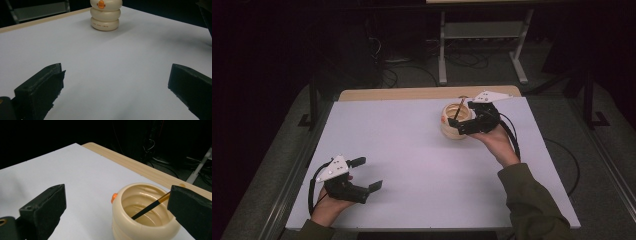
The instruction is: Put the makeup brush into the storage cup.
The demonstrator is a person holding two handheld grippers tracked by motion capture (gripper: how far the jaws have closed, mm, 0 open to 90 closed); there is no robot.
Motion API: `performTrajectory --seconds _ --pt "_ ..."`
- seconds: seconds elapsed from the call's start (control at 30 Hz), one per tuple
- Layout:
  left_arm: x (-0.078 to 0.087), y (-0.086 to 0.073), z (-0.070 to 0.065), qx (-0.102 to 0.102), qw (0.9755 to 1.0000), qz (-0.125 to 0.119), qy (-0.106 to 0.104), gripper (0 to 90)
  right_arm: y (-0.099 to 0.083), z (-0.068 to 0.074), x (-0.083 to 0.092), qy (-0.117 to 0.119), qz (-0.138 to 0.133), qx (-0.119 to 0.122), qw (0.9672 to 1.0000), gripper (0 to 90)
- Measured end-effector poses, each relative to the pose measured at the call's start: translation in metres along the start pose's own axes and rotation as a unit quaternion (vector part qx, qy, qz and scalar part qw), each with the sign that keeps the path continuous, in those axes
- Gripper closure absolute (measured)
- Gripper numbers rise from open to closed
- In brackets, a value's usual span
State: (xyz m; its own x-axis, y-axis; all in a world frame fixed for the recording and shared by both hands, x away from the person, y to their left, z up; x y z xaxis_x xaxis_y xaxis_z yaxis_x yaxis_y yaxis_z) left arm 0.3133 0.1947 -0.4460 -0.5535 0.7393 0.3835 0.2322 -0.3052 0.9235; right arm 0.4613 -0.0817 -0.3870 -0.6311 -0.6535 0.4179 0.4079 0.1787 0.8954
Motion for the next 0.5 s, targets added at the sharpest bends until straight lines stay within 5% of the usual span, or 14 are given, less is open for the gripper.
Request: performTrajectory --seconds 0.5 --pt "0.0 0.0 0.0 0.0 1.0 0.0 0.0 0.0 -0.025 0.009 0.019 0.012 -0.002 0.001 0.9999 1.4"
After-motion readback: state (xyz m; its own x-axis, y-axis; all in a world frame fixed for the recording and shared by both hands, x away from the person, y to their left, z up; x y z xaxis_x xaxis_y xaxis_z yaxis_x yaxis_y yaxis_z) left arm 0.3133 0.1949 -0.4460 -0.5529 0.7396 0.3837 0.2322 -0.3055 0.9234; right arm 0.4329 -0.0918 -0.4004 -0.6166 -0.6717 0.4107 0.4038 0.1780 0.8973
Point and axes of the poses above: each handheld gripper's, and its own axes: x roughly backward along the jaws, y roughly out of its top, z roughly to its left, the point moved 10 cm from there along -x, roughly forward along the jaws, and after that the axes turned 5 degrees about -x, right-handed, at the moved point
